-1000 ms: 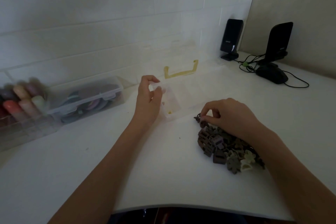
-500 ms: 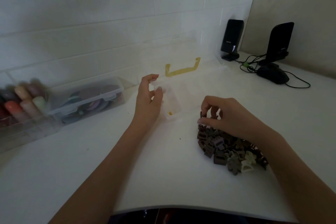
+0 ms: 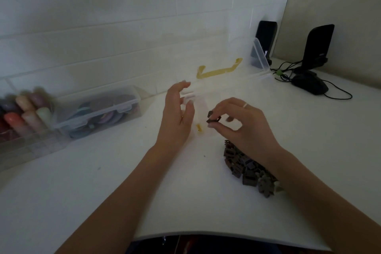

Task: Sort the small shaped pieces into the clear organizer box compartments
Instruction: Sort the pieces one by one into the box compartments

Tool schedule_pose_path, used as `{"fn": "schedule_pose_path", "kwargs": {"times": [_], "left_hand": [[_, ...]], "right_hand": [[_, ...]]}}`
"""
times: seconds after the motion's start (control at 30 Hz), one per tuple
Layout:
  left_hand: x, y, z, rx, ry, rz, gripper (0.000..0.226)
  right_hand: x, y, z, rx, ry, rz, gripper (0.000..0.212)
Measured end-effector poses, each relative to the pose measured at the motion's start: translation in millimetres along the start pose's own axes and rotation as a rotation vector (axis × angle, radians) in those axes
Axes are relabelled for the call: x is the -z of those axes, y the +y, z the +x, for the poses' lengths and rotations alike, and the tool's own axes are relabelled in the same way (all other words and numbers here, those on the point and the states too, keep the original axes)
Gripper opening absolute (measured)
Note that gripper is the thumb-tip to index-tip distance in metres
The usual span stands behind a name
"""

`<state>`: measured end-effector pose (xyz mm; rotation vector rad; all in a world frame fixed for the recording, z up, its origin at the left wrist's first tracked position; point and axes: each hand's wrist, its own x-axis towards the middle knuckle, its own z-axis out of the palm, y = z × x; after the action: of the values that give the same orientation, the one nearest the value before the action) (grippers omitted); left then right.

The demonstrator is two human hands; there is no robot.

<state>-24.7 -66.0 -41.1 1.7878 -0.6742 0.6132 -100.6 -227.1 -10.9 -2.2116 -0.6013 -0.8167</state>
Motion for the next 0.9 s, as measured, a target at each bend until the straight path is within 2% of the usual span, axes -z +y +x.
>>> {"fn": "schedule_pose_path", "kwargs": {"times": [0.17, 0.3, 0.47, 0.53, 0.6, 0.67, 0.77, 0.83, 0.9], "left_hand": [[-3.8, 4.2, -2.7, -0.004, -0.041, -0.035, 0.034], [-5.8, 12.9, -6.6, -0.041, -0.116, -0.083, 0.036], [-6.1, 13.3, -6.2, -0.053, -0.142, -0.083, 0.037], [-5.4, 12.7, -5.2, -0.051, -0.138, -0.067, 0.040], [-3.6, 9.9, -3.1, -0.044, -0.123, -0.049, 0.041], [-1.2, 4.8, -0.7, -0.049, -0.077, -0.005, 0.040], [5.3, 0.5, 5.1, 0.006, -0.039, -0.020, 0.035], [10.6, 1.2, 9.0, 0.146, -0.029, -0.129, 0.035], [14.3, -2.6, 12.3, 0.280, -0.006, -0.214, 0.035]], "right_hand": [[-12.5, 6.7, 4.5, 0.204, 0.021, -0.352, 0.007], [-21.5, 4.5, 10.8, 0.241, 0.032, -0.604, 0.012], [-24.4, 0.6, 11.5, 0.223, -0.098, -0.791, 0.013], [-22.4, 3.5, 9.9, 0.253, -0.142, -0.744, 0.010], [-17.7, 6.9, 10.4, 0.257, -0.162, -0.594, 0.012], [-9.1, 8.1, 12.1, 0.190, -0.119, -0.390, 0.017], [10.9, 6.9, 14.1, 0.033, -0.063, -0.172, 0.011], [27.7, 9.5, 14.2, -0.101, -0.155, -0.081, 0.011], [38.9, 15.9, 11.8, -0.202, -0.342, -0.056, 0.010]]}}
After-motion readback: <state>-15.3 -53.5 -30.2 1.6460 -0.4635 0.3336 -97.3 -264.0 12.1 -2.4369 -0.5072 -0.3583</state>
